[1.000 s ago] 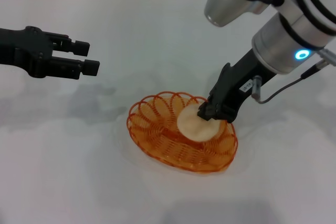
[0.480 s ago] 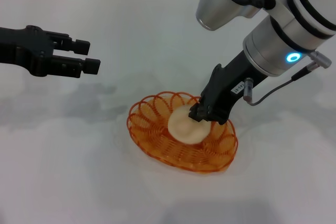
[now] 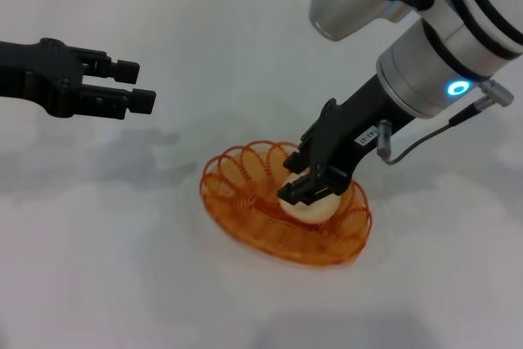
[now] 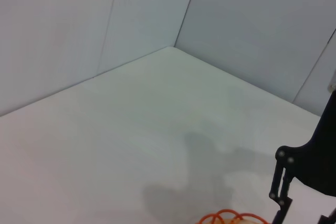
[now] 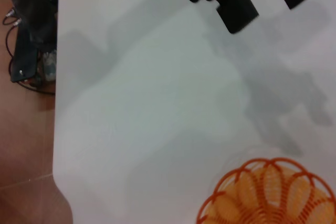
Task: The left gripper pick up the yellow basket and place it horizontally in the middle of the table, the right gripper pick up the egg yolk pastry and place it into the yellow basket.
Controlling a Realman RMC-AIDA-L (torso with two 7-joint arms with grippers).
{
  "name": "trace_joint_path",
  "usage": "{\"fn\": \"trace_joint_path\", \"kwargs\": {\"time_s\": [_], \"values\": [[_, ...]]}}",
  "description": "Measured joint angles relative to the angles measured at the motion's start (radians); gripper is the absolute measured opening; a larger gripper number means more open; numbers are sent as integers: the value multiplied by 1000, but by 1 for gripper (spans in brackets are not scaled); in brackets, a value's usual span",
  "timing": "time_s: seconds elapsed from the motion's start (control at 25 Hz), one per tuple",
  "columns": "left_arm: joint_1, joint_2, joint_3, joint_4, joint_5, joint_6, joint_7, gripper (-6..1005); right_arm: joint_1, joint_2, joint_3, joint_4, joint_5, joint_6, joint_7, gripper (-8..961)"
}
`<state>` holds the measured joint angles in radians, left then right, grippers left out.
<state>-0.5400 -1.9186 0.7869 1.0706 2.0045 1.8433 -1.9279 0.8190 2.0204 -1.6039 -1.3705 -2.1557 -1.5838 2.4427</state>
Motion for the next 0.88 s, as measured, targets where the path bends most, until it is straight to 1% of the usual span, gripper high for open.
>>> {"fn": "trace_joint_path", "kwargs": {"time_s": [0.16,0.36,0.44,0.48,0.52,0.56,0.6,0.68,0.88], "values": [[0,0,0,0,-5,-2,6,650,-33,-3,36,-19,-6,-2,-4,271],[6,1,-36,0,-6,-1,13,649,-114,-6,142,-67,-4,-20,-49,505],[10,1,-45,0,-6,3,19,649,-161,-6,200,-90,1,-33,-87,587],[12,1,-46,1,-6,4,23,649,-207,-6,253,-106,17,-52,-134,628],[15,2,-47,1,-6,8,26,649,-207,-6,253,-106,17,-52,-134,669],[17,3,-47,1,-6,10,29,649,-245,-6,293,-112,38,-70,-184,710],[20,5,-47,2,-6,13,31,649,-245,-6,293,-112,38,-70,-184,749],[27,7,-47,4,-6,14,35,649,-281,-7,340,-113,55,-85,-226,827],[54,8,-49,7,-19,19,74,650,-347,-8,450,-106,92,-110,-306,824]]}}
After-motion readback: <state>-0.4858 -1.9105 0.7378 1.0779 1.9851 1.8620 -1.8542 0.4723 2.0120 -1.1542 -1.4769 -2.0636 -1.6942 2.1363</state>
